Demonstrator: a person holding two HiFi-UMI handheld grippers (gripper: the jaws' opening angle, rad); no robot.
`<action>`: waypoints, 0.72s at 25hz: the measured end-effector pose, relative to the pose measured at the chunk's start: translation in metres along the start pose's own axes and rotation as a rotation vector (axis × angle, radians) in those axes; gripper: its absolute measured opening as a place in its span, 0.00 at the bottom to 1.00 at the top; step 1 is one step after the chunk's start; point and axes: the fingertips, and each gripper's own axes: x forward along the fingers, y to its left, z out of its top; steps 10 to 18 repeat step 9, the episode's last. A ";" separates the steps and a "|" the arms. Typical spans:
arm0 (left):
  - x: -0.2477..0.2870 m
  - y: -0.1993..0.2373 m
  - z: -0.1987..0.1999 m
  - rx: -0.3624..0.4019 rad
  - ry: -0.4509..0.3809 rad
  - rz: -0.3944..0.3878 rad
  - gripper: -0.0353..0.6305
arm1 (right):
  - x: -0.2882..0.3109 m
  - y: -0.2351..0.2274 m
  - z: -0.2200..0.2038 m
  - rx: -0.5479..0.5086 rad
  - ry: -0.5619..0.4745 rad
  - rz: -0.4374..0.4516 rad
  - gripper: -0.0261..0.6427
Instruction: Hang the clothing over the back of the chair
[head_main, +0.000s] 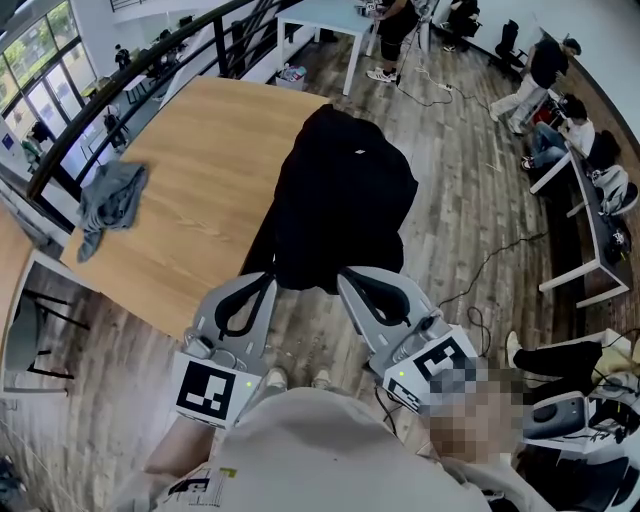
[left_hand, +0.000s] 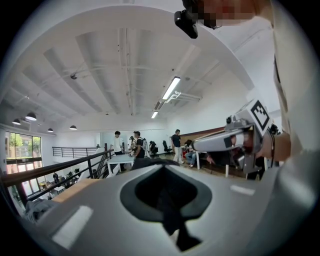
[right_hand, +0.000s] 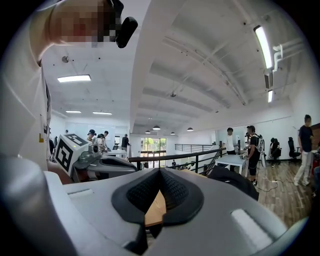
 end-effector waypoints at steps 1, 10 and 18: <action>0.001 0.000 0.000 0.001 0.000 0.000 0.05 | 0.000 0.000 0.000 -0.006 0.003 0.003 0.04; -0.003 0.001 0.007 0.013 -0.009 -0.004 0.05 | -0.001 0.005 0.007 0.000 -0.009 -0.006 0.04; -0.003 0.001 0.007 0.013 -0.009 -0.004 0.05 | -0.001 0.005 0.007 0.000 -0.009 -0.006 0.04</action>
